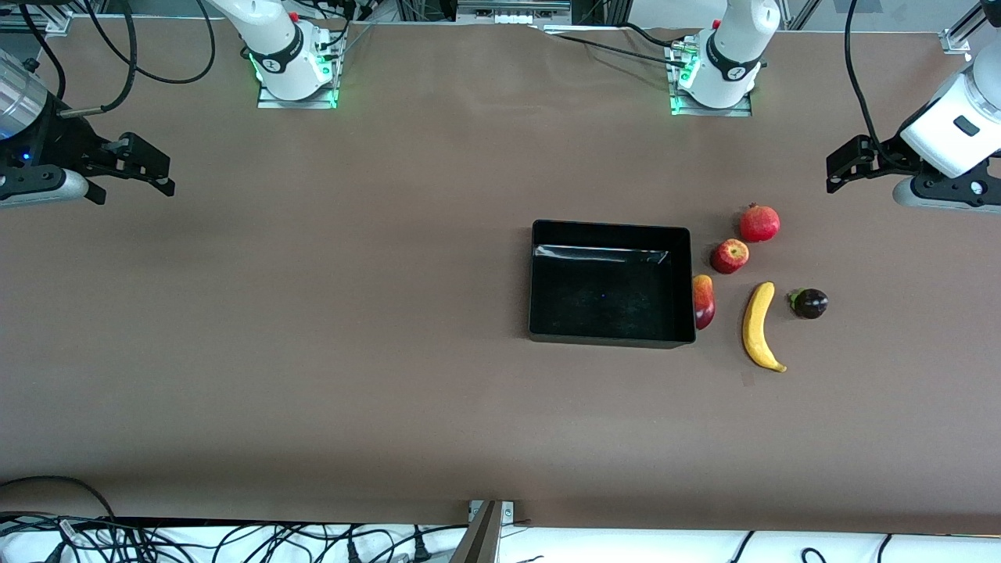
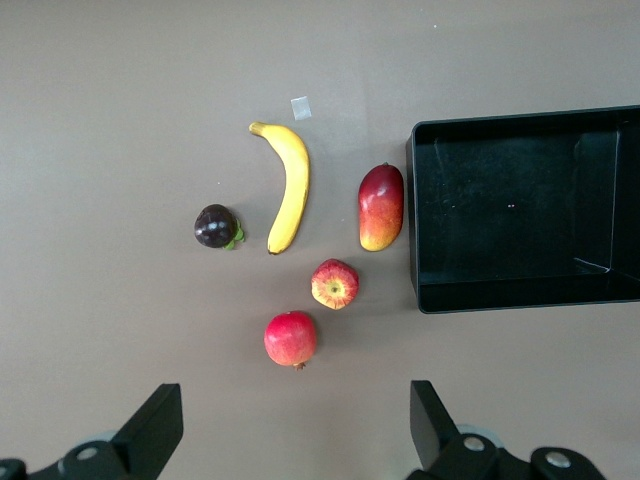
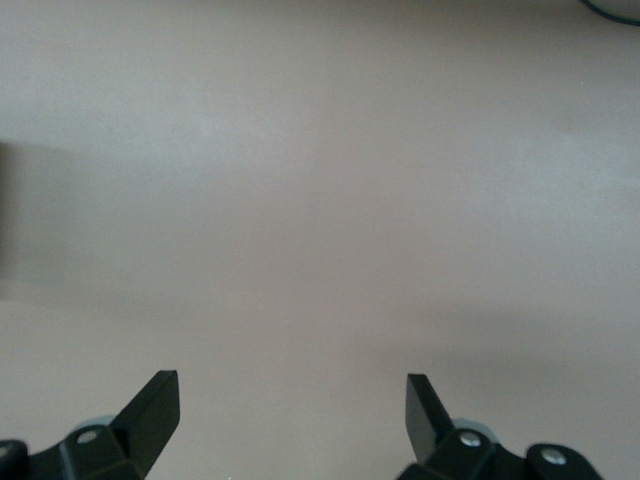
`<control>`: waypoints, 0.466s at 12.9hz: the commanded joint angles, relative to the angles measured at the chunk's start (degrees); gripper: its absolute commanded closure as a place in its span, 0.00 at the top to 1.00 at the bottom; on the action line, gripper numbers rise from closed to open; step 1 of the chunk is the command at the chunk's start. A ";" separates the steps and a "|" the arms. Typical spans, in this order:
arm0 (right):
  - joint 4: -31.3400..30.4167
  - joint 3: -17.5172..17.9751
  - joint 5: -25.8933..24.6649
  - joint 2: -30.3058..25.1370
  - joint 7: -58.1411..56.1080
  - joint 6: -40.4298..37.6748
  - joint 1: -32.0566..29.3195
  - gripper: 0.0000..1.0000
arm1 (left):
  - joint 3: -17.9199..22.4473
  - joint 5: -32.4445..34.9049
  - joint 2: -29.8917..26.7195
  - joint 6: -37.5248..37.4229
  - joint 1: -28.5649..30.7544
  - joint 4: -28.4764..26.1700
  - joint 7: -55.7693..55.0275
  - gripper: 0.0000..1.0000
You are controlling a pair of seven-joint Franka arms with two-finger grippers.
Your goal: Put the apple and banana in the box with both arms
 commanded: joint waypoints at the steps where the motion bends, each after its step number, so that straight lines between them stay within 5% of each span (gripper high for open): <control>1: 1.71 0.64 -0.82 0.09 -0.37 -1.01 -1.23 1.00 | -0.64 0.60 1.22 -1.85 -0.20 0.96 -0.25 1.00; 6: 1.88 0.63 -1.79 1.92 0.16 -1.00 -1.23 1.00 | -0.91 1.03 10.89 -0.91 0.32 -2.28 0.01 1.00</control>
